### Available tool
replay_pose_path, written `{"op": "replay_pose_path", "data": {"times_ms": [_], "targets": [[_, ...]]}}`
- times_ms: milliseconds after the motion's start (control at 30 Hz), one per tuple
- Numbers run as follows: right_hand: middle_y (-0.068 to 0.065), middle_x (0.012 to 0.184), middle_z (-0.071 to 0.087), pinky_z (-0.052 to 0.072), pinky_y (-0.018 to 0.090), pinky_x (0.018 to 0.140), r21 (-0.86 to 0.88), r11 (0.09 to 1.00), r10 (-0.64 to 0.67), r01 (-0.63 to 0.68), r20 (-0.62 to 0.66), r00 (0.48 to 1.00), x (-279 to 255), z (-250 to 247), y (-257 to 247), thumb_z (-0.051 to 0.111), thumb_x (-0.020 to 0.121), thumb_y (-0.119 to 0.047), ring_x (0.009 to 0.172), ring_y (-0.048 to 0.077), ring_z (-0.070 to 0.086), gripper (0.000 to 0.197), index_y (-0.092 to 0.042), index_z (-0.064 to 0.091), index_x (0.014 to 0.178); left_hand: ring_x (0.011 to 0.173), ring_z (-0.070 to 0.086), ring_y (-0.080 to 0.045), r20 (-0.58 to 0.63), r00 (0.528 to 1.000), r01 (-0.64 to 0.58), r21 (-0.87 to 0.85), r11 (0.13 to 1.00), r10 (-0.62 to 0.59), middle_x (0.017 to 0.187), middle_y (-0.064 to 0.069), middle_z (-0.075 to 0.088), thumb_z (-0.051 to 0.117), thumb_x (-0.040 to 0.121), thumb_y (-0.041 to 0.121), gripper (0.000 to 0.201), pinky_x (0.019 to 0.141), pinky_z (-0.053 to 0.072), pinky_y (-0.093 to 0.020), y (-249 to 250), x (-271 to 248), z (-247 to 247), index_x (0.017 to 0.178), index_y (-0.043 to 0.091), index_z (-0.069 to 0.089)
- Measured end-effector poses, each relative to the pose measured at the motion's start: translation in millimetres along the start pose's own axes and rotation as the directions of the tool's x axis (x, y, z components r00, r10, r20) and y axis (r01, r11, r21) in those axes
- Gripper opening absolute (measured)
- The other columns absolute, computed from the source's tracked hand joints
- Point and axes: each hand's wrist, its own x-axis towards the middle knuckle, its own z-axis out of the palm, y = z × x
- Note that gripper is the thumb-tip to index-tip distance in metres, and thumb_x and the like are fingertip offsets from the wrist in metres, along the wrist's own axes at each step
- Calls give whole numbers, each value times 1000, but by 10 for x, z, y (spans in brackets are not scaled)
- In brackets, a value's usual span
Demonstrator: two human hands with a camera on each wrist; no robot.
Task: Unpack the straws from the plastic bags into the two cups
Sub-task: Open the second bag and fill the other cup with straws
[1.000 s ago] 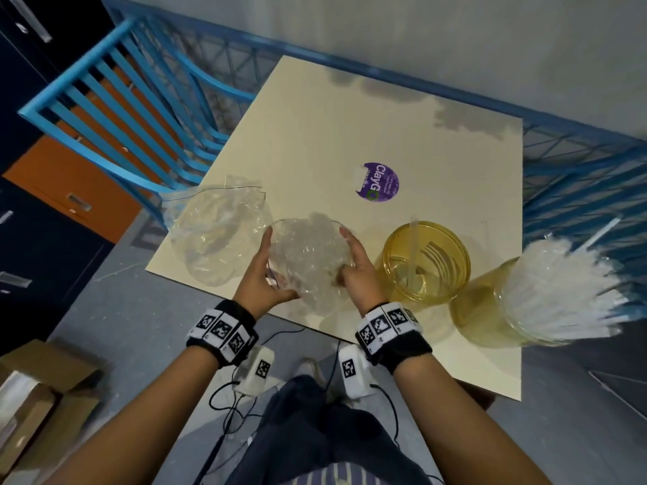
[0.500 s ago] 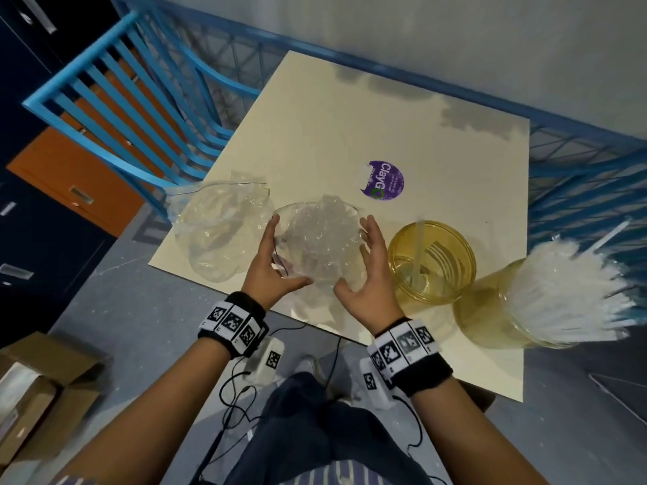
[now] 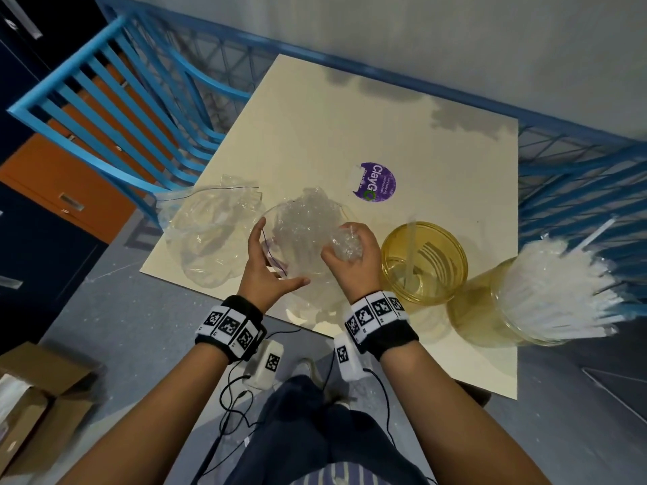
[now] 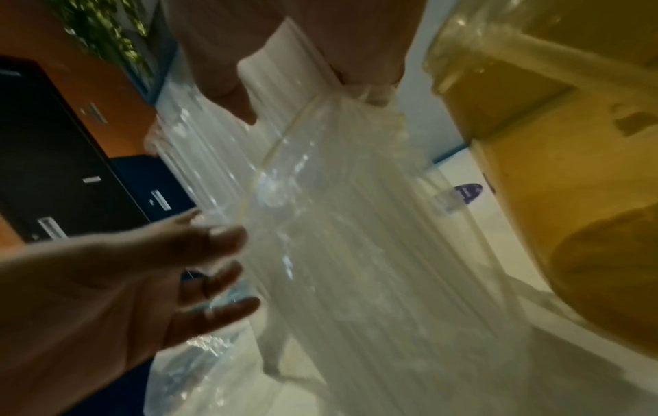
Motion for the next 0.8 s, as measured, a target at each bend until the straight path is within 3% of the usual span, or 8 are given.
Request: {"op": "replay_pose_path", "data": {"times_ms": [133, 267, 367, 467, 567, 633, 700, 800], "targets": [[3, 96, 62, 54, 38, 89, 77, 997, -8, 14, -72, 997, 5, -123, -265, 67, 64, -16, 97, 20, 60, 30, -29, 57, 89, 134, 38, -18, 13, 999, -43, 49, 998, 42, 148, -6, 31, 90, 44, 24, 125, 101, 46, -47, 24, 30, -1, 139, 46, 12], [-1, 88, 67, 54, 24, 77, 215, 977, 57, -18, -175, 983, 88, -399, -690, 73, 70, -4, 83, 8, 64, 24, -16, 63, 88, 120, 51, -21, 46, 998, -55, 65, 996, 52, 142, -7, 36, 91, 44, 17, 127, 93, 51, -42, 78, 55, -2, 137, 51, 10], [8, 91, 69, 55, 32, 79, 246, 969, 49, 16, -254, 966, 167, -608, -957, 75, 65, -15, 88, 20, 66, 27, -9, 67, 91, 95, 58, -9, 64, 996, -75, 129, 989, 67, 133, -5, 39, 89, 50, 6, 128, 77, 52, -26, 98, 68, 0, 141, 42, 7], [-2, 83, 68, 56, 31, 76, 361, 931, 78, 48, -326, 942, 225, -845, -1144, 74, 60, -15, 80, 12, 65, 27, -18, 66, 85, 90, 59, -11, 81, 994, -86, 144, 986, 75, 132, -4, 39, 88, 52, 4, 127, 75, 53, -30, 106, 76, -13, 142, 39, 6], [-1, 89, 66, 56, 31, 77, 501, 855, 109, 133, -426, 898, 255, -1172, -1344, 73, 60, -9, 82, 11, 64, 43, -8, 60, 100, 86, 59, -12, 86, 993, -92, 166, 982, 79, 129, -5, 40, 87, 53, 3, 126, 69, 51, -25, 102, 81, -17, 143, 36, 5], [-6, 79, 68, 55, 34, 78, 494, 838, 27, 231, -461, 887, 240, -1417, -1426, 68, 67, 0, 81, 11, 64, 26, -13, 62, 88, 85, 58, -11, 76, 994, -89, 163, 982, 78, 128, -4, 40, 86, 54, 0, 125, 67, 49, -23, 107, 81, -3, 143, 36, 5], [-9, 75, 69, 55, 36, 78, 461, 840, -35, 287, -482, 876, 213, -1621, -1412, 65, 72, 6, 79, 8, 65, 28, -20, 62, 81, 85, 58, -14, 76, 994, -88, 166, 982, 76, 128, -4, 40, 85, 54, 0, 125, 69, 50, -26, 107, 80, 12, 143, 37, 6], [-11, 77, 68, 55, 37, 85, 417, 876, 2, 241, -503, 864, 216, -1720, -1182, 68, 73, 8, 79, 3, 65, 34, -23, 58, 85, 87, 58, -18, 62, 996, -80, 178, 981, 70, 133, -9, 42, 85, 54, 1, 124, 74, 51, -33, 119, 64, 28, 138, 47, 6]]}}
